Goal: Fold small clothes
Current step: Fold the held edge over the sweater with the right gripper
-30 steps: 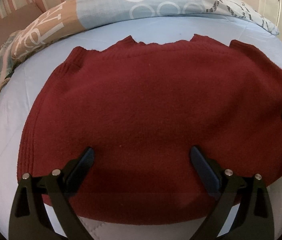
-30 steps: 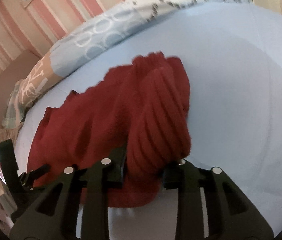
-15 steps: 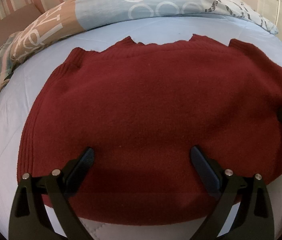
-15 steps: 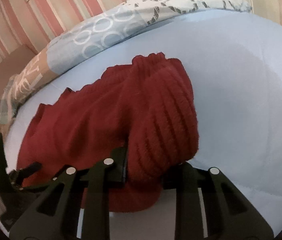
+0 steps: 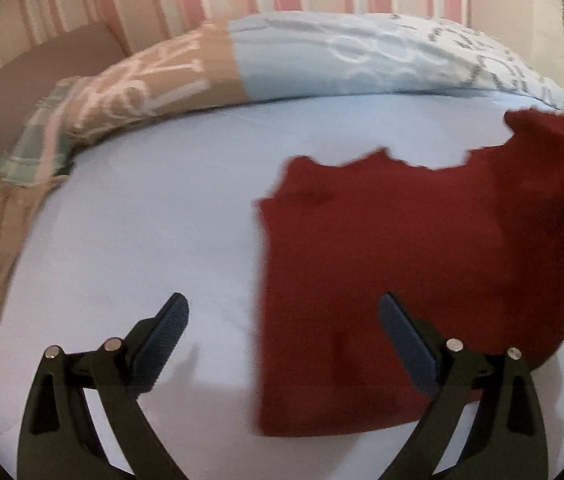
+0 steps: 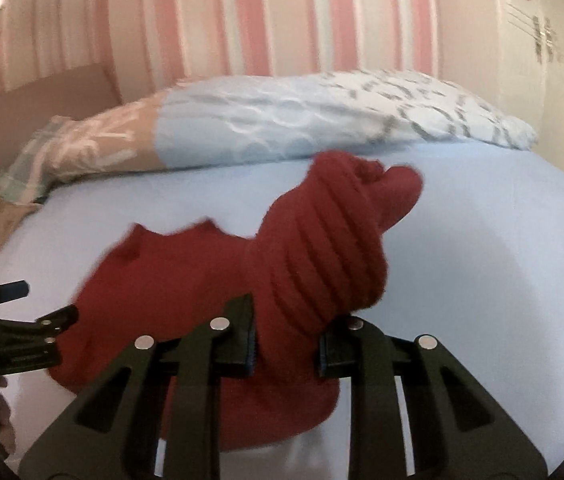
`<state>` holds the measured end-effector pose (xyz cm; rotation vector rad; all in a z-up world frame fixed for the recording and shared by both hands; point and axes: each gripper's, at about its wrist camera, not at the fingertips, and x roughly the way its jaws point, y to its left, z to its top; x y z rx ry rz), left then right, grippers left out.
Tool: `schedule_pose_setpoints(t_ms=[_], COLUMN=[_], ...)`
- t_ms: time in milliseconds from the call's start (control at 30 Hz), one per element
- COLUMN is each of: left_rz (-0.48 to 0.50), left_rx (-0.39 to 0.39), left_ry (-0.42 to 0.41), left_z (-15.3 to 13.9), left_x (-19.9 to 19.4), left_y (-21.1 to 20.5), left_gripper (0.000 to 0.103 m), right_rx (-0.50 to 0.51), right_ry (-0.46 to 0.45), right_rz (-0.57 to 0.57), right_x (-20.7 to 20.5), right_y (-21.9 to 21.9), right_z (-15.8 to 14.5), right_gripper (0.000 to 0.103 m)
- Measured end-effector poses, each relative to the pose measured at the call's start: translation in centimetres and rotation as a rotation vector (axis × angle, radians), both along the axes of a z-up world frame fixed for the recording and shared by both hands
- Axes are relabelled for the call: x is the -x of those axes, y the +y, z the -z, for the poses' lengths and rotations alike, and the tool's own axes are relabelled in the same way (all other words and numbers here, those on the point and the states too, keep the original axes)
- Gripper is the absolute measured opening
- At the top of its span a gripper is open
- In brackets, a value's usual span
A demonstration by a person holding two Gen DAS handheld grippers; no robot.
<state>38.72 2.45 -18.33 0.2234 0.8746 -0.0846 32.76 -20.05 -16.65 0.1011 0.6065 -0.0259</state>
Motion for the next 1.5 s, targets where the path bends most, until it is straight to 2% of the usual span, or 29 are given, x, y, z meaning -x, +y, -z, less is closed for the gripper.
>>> schedule_pose_setpoints(t_ms=[167, 267, 400, 467, 567, 700, 900, 967, 1033, 1133, 1233, 1300, 1400, 1500], left_rz=[-0.053, -0.091, -0.117, -0.126, -0.123, -0.113, -0.092, -0.078, -0.061, -0.059, -0.068, -0.064, -0.037, 0.006], left_rx=[0.005, 0.002, 0.017, 0.024, 0.030, 0.014, 0.060, 0.072, 0.076, 0.074, 0.077, 0.074, 0.072, 0.095], left_ry=[-0.008, -0.014, -0.015, -0.011, -0.007, -0.010, -0.017, -0.019, -0.015, -0.014, -0.017, -0.014, 0.010, 0.032], left_z=[-0.8, -1.1, -1.2, -1.1, -1.0, -0.8, -1.3, -1.5, -1.6, -1.8, -2.2, -2.5, -2.4, -1.9], left_x=[0.0, 0.2, 0.8, 1.1, 1.5, 1.4, 1.0, 1.1, 1.0, 0.9, 1.1, 1.3, 1.4, 1.7], left_y=[4.8, 7.0, 8.8, 9.4, 9.7, 9.5, 8.4, 7.9, 7.3, 7.0, 7.2, 7.5, 7.4, 6.7], left_gripper=[0.096, 0.096, 0.096, 0.096, 0.096, 0.096, 0.096, 0.096, 0.096, 0.096, 0.096, 0.096, 0.096, 0.096], right_rx=[0.000, 0.017, 0.034, 0.036, 0.044, 0.050, -0.008, -0.051, -0.127, -0.105, -0.139, -0.162, -0.136, -0.085], right_ry=[0.012, 0.042, 0.163, 0.227, 0.238, 0.226, 0.201, 0.196, 0.182, 0.185, 0.215, 0.203, 0.179, 0.156], right_rz=[-0.119, -0.210, -0.323, -0.344, -0.340, -0.312, -0.257, -0.245, -0.249, -0.266, -0.311, -0.329, -0.332, -0.271], right_x=[-1.6, -2.3, -3.5, -3.9, -3.6, -3.2, -0.3, 0.6, 1.2, 0.9, 0.5, 1.2, 3.1, 4.7], right_y=[5.4, 9.4, 13.9, 15.3, 15.4, 14.7, 12.1, 10.9, 9.9, 10.9, 12.2, 12.3, 10.9, 8.3], right_z=[-0.4, 0.4, 3.8, 6.3, 7.2, 5.7, 3.5, 3.1, 3.0, 3.3, 3.4, 2.7, 2.0, 1.7], right_gripper=[0.021, 0.021, 0.021, 0.021, 0.022, 0.030, 0.036, 0.044, 0.075, 0.071, 0.071, 0.071, 0.075, 0.077])
